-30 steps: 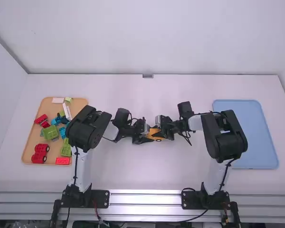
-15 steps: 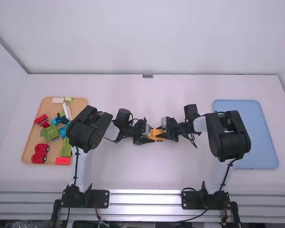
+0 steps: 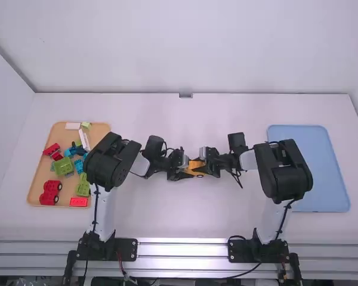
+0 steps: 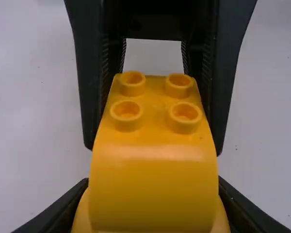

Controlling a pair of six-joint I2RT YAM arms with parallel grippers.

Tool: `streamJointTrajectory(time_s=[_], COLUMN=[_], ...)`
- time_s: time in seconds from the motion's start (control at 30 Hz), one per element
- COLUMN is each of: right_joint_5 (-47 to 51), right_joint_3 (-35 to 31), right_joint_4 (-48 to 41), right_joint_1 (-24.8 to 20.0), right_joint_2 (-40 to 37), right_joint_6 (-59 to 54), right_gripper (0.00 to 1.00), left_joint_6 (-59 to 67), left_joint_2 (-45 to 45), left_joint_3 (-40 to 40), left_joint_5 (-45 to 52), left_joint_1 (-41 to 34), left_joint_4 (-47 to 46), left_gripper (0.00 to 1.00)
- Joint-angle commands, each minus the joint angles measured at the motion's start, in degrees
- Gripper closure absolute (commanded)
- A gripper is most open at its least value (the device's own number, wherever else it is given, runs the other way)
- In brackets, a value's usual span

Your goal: Assemble lego blocks to make yellow taxi

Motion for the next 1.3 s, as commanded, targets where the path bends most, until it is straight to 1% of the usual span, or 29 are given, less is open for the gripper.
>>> streamJointTrajectory(time_s=[0.0, 0.07, 0.1, 0.13, 0.23, 0.4, 0.47, 0.57, 0.63, 0.67, 0.73, 0.77, 0.8, 0.83, 0.87, 0.9, 0.97, 1.07, 1.17, 1.2, 1.27], right_joint_5=[6.49, 8.9, 11.74, 12.07, 18.34, 19.98, 19.74, 19.52, 18.78, 18.78, 16.87, 16.72, 15.52, 14.86, 13.33, 12.66, 9.88, 8.09, 7.85, 7.82, 7.82], right_joint_3=[-1.05, -1.09, -1.09, -1.09, -1.07, -0.98, -0.72, 0.46, 2.1, 2.1, 2.8, 2.8, 2.75, 2.73, 2.73, 2.73, 2.73, 2.78, 2.78, 2.8, 2.78], right_joint_4=[-1.36, -1.44, -1.77, -1.79, -3.26, -4.07, -4.46, -7.43, -11.04, -11.04, -11.87, -11.8, -11.58, -11.61, -11.67, -11.67, -11.63, -11.69, -11.65, -11.67, -11.67], right_joint_1=[2.43, 3.15, 3.87, 3.93, 5.33, 5.55, 4.85, 4.2, 3.56, 3.56, 2.64, 2.6, 2.08, 1.88, 1.44, 1.29, 0.5, -0.9, -1.2, -1.2, -1.2], right_joint_2=[0.9, 0.9, 0.9, 0.92, 0.9, 0.9, 0.9, 0.9, 0.9, 0.9, 0.9, 0.9, 0.9, 0.9, 0.9, 0.9, 0.9, 0.9, 0.9, 0.9, 0.9], right_joint_6=[1.01, 0.96, 1.01, 1.01, 0.59, 0.52, 0.59, 0.57, 0.5, 0.5, 0.5, 0.52, 0.22, -0.26, -1.14, -1.18, -1.2, -1.14, -0.52, -0.59, -0.76], right_gripper=[1.0, 1.0, 1.0, 1.0, 1.0, 1.0, 1.0, 1.0, 1.0, 1.0, 0.92, 0.91, 0.87, 0.85, 0.8, 0.78, 0.71, 0.65, 0.62, 0.58, 0.55], left_joint_6=[-1.03, -1.05, -1.05, -1.05, -1.07, -1.07, -1.05, -1.07, -1.07, -1.07, -1.07, -1.07, -1.05, -1.05, -1.07, -1.05, -1.05, -1.05, -1.05, -1.05, -1.07], left_joint_2=[1.03, 1.03, 1.03, 1.03, 1.03, 1.03, 1.03, 1.03, 1.03, 1.03, 1.03, 1.03, 1.03, 1.03, 1.03, 1.03, 1.03, 1.03, 1.03, 1.03, 1.03], left_joint_3=[0.52, 0.52, 0.52, 0.52, 0.5, 0.48, 0.46, 0.46, 0.35, 0.35, 0.37, 0.37, 0.37, 0.37, 0.35, 0.35, 0.37, 0.35, 0.37, 0.37, 0.37], left_joint_5=[-1.64, -1.6, -1.62, -1.62, -1.6, -1.6, -1.57, -1.6, -1.6, -1.6, -1.6, -1.6, -1.6, -1.6, -1.6, -1.6, -1.62, -1.62, -1.6, -1.6, -1.6], left_joint_1=[-0.24, -0.28, -0.24, -0.22, -0.26, -0.26, -0.28, -0.28, -0.26, -0.26, -0.26, -0.26, -0.26, -0.26, -0.28, -0.26, -0.26, -0.26, -0.26, -0.28, -0.26], left_joint_4=[-0.68, -0.68, -0.7, -0.68, -0.7, -0.74, -0.72, -0.74, -0.7, -0.7, -0.83, -0.85, -0.94, -0.96, -0.96, -1.03, -1.16, -1.18, -1.18, -1.18, -1.18], left_gripper=[0.62, 0.62, 0.62, 0.62, 0.63, 0.63, 0.64, 0.64, 0.65, 0.65, 0.65, 0.65, 0.66, 0.66, 0.67, 0.67, 0.67, 0.67, 0.67, 0.67, 0.67])
